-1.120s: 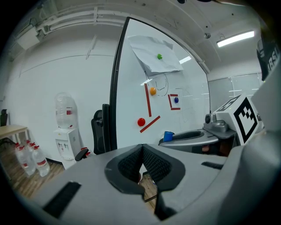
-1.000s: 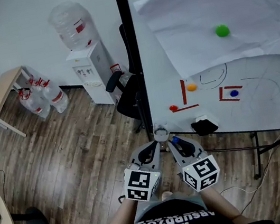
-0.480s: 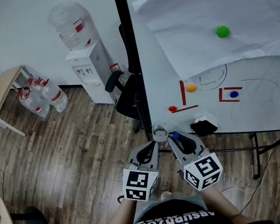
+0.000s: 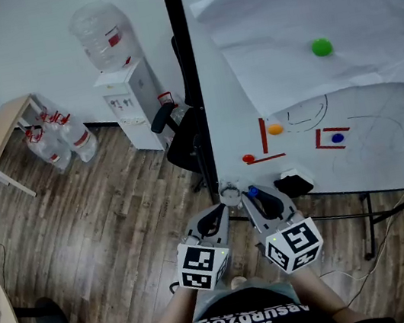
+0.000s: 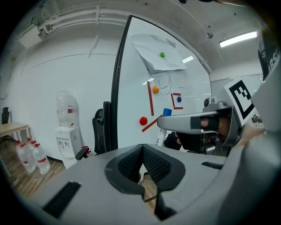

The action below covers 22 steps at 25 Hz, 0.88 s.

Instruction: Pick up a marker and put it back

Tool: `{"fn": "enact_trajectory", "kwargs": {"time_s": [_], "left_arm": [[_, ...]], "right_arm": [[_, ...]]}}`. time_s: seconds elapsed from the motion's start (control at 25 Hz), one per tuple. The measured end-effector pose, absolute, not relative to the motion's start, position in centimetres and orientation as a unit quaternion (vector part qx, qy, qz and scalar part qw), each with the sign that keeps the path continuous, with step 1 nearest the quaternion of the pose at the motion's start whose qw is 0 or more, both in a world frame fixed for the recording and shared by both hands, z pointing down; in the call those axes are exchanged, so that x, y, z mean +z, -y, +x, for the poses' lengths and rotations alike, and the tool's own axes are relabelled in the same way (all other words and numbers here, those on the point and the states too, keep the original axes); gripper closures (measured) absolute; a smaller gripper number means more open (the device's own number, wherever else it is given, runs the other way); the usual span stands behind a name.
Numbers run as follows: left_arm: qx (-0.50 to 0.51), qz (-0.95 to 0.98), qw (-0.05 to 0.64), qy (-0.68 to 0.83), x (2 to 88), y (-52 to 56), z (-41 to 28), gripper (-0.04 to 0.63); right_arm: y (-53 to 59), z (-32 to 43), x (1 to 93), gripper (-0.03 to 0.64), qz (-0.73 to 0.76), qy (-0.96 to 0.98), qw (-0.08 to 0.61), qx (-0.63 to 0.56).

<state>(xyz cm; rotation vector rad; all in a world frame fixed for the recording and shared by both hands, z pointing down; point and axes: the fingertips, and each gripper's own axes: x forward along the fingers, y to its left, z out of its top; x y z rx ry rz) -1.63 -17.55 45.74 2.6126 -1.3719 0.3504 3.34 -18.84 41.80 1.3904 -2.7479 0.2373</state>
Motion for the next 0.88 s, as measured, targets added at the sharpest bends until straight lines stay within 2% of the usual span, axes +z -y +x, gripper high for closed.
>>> {"fn": "enact_trajectory", "kwargs": {"time_s": [0.88], "left_arm": [[0.121,0.872,0.086,0.467,45.9,17.8,-1.8,0.589]], "right_arm": [[21.3,2.8,39.5,0.548,0.440,0.896,0.016,0.046]]}}
